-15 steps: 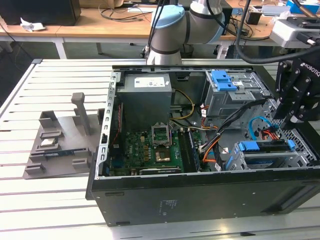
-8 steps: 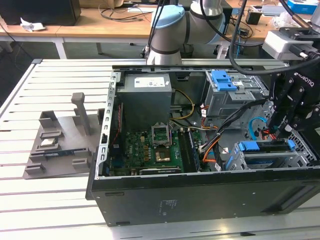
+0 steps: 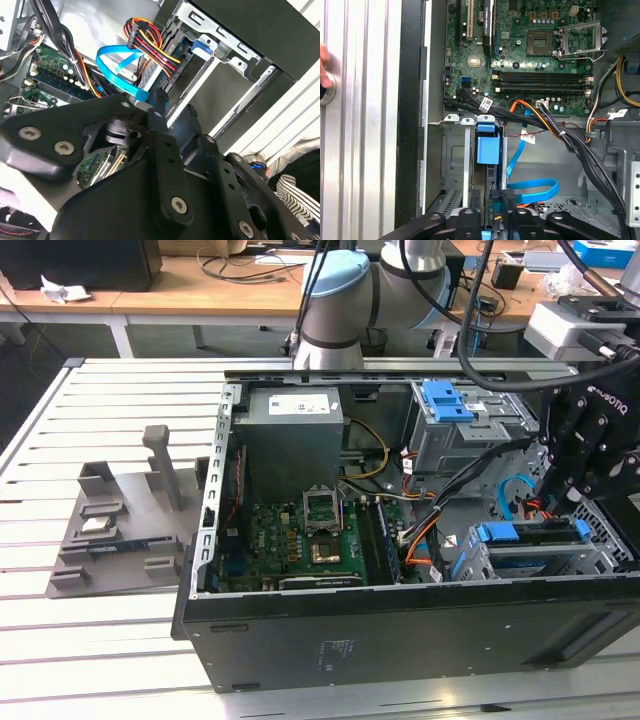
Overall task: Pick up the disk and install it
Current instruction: 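Insert the second disk wire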
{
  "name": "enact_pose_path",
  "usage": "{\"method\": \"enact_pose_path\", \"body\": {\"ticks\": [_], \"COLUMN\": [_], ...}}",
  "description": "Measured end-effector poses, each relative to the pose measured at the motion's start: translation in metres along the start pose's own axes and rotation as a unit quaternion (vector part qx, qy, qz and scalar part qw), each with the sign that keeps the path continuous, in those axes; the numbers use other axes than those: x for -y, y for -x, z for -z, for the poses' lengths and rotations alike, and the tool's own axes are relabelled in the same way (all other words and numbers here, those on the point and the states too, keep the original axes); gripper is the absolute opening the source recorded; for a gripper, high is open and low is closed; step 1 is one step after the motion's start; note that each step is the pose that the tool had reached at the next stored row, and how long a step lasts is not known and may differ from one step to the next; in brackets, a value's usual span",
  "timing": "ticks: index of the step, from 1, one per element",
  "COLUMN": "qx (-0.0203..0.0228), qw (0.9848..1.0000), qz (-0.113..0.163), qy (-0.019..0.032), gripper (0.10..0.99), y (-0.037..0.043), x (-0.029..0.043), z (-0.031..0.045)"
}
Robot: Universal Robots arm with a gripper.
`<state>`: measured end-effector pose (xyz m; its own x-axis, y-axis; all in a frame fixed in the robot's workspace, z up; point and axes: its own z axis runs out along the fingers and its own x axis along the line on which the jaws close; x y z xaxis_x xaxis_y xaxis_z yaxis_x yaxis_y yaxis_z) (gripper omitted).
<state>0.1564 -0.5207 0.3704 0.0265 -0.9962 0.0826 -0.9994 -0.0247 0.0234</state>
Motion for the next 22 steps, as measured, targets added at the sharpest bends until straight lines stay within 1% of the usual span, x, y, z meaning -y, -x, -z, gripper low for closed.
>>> {"method": "enact_pose_path", "body": {"ticks": [2, 3, 4, 7, 8, 9, 10, 13, 14, 16, 22], "qx": [0.0000, 0.0000, 0.0000, 0.0001, 0.0000, -0.0011, -0.0014, -0.0020, -0.0022, -0.0028, -0.0034], "qw": [1.0000, 1.0000, 1.0000, 1.0000, 1.0000, 1.0000, 1.0000, 1.0000, 1.0000, 1.0000, 1.0000], "qz": [0.000, 0.000, 0.000, 0.000, 0.000, 0.000, 0.000, 0.000, 0.000, 0.000, 0.000], "qy": [0.0000, 0.0000, 0.0000, 0.0000, 0.0000, 0.0000, 0.0000, 0.0004, 0.0005, 0.0005, 0.0005], "gripper": [0.216, 0.216, 0.106, 0.106, 0.106, 0.106, 0.106, 0.106, 0.106, 0.106, 0.106], "y": [0.0000, 0.0000, 0.0000, -0.0002, -0.0010, -0.0030, -0.0038, -0.0031, -0.0030, -0.0028, -0.0051], "x": [0.0000, 0.0000, 0.0000, 0.0000, 0.0000, -0.0003, -0.0003, 0.0000, 0.0000, 0.0001, 0.0001], "z": [0.0000, 0.0000, 0.0000, -0.0001, -0.0003, -0.0004, -0.0024, -0.0116, -0.0133, -0.0153, -0.0181]}}
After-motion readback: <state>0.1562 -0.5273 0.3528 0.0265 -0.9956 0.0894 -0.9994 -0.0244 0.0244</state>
